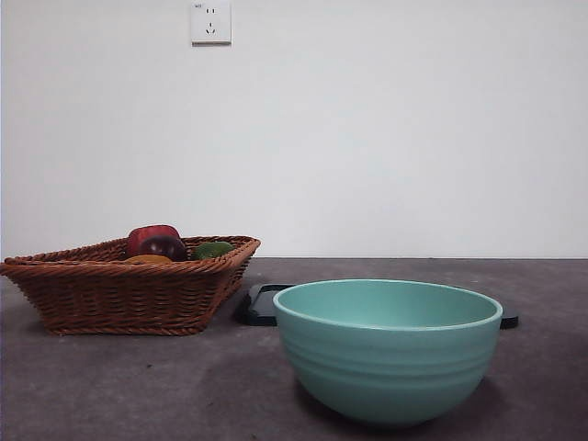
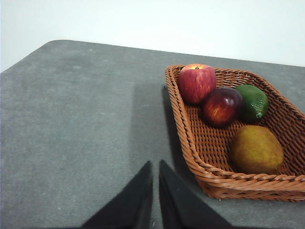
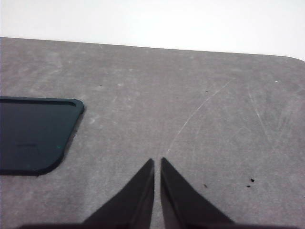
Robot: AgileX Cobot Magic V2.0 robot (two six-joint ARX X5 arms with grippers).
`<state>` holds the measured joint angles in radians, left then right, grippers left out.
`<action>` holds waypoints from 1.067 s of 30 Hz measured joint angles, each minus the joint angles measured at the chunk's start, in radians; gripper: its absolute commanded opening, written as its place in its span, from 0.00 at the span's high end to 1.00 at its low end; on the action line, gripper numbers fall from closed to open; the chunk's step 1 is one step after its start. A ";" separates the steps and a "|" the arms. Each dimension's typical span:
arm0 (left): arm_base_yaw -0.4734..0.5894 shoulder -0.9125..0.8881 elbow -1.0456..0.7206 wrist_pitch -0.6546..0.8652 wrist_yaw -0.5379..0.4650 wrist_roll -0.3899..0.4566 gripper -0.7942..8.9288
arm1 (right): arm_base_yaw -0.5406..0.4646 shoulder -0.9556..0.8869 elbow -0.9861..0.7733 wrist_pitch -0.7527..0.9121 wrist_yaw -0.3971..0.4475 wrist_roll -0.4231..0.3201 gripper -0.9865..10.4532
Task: Pick up the wifruite, put it on the bowl, pick up the plate, put it on desk
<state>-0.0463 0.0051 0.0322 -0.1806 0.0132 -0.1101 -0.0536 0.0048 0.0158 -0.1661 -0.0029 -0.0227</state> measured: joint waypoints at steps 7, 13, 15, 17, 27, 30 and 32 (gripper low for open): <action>0.000 0.000 0.000 0.000 0.000 0.000 0.90 | 0.000 0.000 0.000 0.000 -0.003 0.001 0.90; 0.000 0.000 0.000 0.000 0.000 -0.005 0.90 | 0.000 0.000 0.000 0.002 -0.055 0.100 0.90; 0.000 0.000 0.000 0.000 0.000 -0.009 0.90 | 0.000 0.000 0.000 0.003 -0.055 0.143 0.90; 0.000 0.000 0.001 0.000 0.000 -0.012 0.90 | 0.000 0.000 0.000 0.002 -0.055 0.187 0.90; -0.026 0.001 0.144 -0.002 0.000 -0.108 0.90 | 0.014 0.001 0.162 -0.038 -0.049 0.375 0.91; -0.029 0.011 0.183 0.003 0.000 -0.138 0.90 | 0.023 0.001 0.242 -0.107 -0.046 0.427 0.91; -0.030 0.029 0.203 0.005 0.000 -0.163 0.90 | 0.027 0.006 0.301 -0.164 -0.049 0.454 0.91</action>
<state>-0.0761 0.0345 0.2348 -0.1757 0.0132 -0.2726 -0.0269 0.0109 0.3164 -0.3302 -0.0521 0.4309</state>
